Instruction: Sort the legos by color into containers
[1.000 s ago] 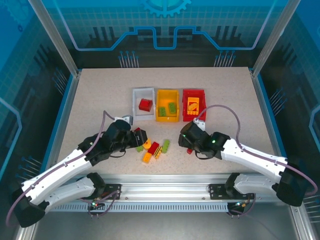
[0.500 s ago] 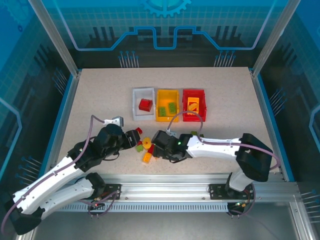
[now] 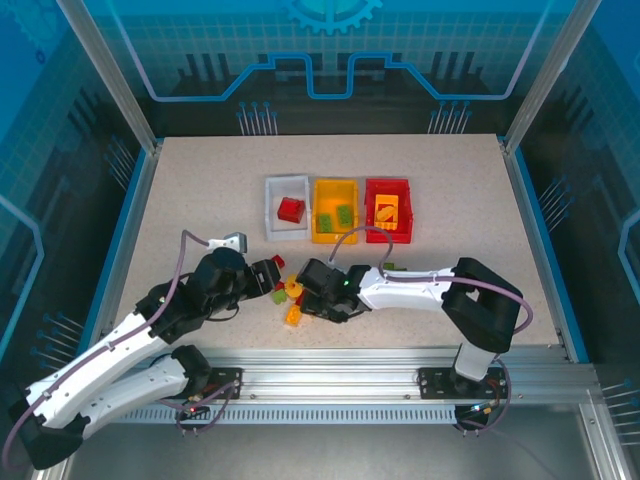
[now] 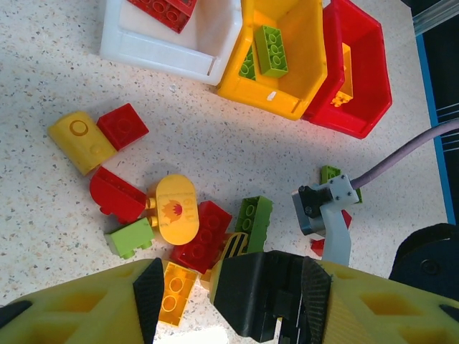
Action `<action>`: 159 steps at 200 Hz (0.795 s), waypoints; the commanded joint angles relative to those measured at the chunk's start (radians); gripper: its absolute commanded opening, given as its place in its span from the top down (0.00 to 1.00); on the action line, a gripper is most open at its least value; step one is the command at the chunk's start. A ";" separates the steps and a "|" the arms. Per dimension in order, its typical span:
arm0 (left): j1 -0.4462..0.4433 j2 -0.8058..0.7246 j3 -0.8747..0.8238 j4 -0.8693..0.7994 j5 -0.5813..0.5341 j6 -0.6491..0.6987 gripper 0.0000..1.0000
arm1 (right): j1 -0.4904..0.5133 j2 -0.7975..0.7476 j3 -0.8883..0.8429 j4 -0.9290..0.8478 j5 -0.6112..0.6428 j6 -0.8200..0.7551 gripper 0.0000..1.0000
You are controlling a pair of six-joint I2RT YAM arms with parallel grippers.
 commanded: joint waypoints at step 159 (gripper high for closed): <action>-0.003 0.043 -0.008 0.063 0.041 0.003 0.43 | -0.056 0.038 0.030 -0.148 0.025 -0.142 0.57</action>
